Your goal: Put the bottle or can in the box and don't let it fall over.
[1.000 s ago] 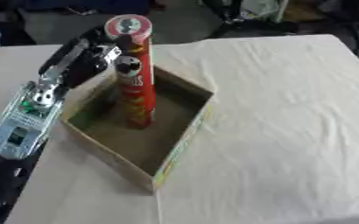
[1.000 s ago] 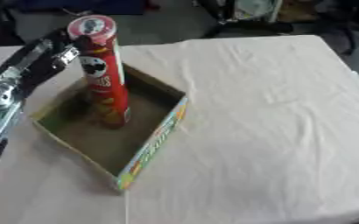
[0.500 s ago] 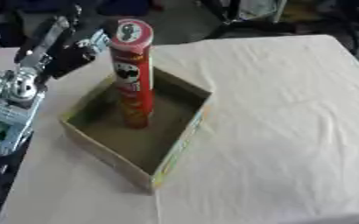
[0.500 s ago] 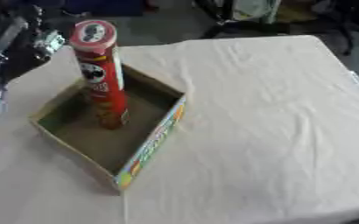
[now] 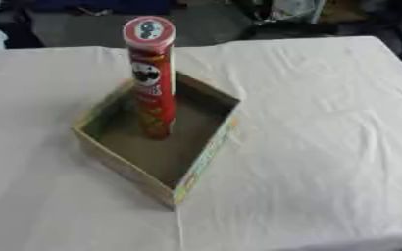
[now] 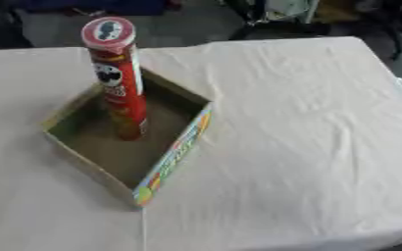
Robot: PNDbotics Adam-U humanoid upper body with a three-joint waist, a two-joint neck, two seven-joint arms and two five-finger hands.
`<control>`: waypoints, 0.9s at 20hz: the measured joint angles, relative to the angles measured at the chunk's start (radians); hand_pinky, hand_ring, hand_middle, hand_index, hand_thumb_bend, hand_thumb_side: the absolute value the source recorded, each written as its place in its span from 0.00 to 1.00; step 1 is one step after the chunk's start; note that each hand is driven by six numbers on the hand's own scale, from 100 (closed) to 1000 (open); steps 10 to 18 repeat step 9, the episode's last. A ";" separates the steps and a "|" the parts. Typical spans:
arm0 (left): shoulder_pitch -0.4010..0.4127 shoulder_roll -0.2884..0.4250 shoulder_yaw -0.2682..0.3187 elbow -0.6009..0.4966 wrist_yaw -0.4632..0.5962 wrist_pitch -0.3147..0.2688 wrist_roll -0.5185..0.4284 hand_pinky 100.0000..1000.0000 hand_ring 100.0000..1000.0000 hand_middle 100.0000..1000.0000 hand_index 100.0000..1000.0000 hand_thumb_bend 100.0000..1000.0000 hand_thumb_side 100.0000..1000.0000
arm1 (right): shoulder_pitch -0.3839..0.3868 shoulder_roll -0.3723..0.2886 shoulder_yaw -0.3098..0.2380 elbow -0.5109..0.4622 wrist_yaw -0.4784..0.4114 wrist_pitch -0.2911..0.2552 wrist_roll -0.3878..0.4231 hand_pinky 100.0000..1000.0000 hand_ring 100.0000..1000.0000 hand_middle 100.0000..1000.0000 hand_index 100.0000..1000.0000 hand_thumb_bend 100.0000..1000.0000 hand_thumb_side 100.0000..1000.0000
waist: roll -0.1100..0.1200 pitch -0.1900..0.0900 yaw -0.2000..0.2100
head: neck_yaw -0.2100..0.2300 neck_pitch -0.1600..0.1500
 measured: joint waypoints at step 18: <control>0.209 0.096 0.093 -0.113 0.131 -0.017 0.125 1.00 1.00 1.00 0.91 0.00 0.66 | -0.009 0.027 0.040 0.000 0.012 0.004 0.064 0.90 0.83 0.91 0.85 0.00 0.54 | -0.020 0.001 0.011 | 0.006 0.004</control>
